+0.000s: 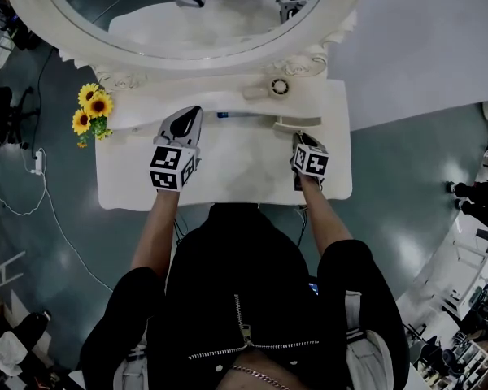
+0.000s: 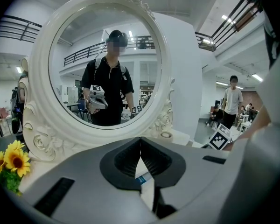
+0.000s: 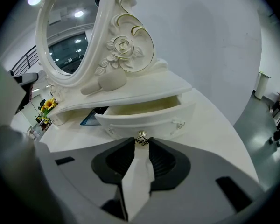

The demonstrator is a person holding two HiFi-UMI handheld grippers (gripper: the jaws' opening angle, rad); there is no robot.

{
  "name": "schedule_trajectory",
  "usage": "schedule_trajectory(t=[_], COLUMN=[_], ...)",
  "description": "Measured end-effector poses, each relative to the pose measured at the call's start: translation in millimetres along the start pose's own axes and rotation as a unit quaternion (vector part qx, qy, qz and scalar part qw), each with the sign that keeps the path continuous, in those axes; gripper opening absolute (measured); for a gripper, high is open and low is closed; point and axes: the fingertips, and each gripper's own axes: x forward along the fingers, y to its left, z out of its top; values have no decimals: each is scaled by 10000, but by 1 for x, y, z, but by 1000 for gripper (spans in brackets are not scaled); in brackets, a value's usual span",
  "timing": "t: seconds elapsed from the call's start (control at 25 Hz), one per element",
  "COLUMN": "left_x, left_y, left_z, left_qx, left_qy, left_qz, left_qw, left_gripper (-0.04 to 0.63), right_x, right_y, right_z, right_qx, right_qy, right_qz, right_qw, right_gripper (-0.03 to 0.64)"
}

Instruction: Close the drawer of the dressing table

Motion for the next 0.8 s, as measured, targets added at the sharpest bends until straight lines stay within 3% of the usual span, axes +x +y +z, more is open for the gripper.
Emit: schedule_trajectory(t=[0.8], left_x=[17], left_y=[13], left_z=[0], left_qx=[-71], left_qy=[64], left_qz=[83], left_qw=[9999], left_gripper=[21], right_x=[18], right_y=[2], right_z=[18], right_qx=[-62], right_qy=[-48], right_qz=[130], right_qw=[9999], right_gripper=[104])
